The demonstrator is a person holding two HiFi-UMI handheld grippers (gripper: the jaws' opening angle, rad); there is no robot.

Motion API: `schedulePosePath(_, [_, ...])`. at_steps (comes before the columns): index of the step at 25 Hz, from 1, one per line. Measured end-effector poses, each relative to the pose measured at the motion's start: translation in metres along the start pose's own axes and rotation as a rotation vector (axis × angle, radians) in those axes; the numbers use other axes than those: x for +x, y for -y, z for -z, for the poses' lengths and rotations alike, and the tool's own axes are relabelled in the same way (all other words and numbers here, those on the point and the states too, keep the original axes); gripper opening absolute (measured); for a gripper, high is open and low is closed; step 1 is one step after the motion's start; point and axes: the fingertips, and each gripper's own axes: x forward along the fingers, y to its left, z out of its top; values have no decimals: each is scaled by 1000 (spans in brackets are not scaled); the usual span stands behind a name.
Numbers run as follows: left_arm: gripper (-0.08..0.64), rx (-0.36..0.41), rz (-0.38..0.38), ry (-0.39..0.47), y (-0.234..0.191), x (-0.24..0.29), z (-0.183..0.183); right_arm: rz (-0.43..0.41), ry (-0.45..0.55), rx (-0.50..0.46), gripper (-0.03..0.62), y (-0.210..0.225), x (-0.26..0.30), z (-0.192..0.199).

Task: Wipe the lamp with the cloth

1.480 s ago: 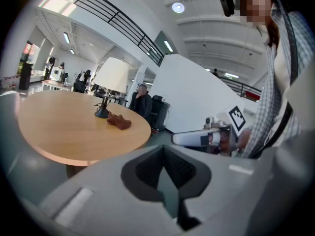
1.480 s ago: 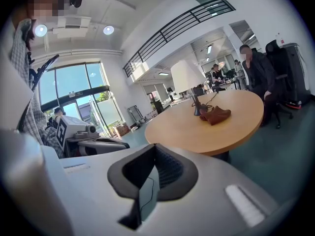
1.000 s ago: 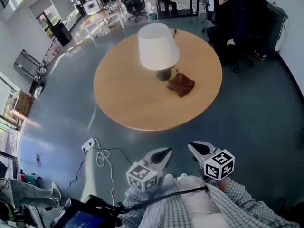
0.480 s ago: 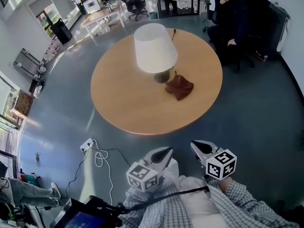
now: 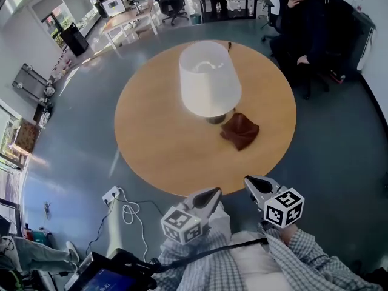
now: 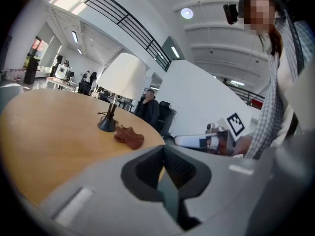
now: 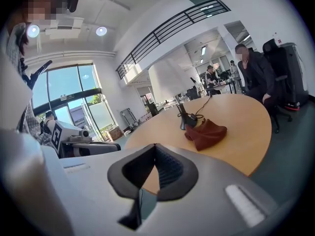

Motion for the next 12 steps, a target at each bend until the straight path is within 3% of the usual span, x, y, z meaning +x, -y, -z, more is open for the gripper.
schedulePosePath(12, [-2, -44, 42, -24, -85, 28, -34, 46, -3, 20, 5, 27, 77, -35])
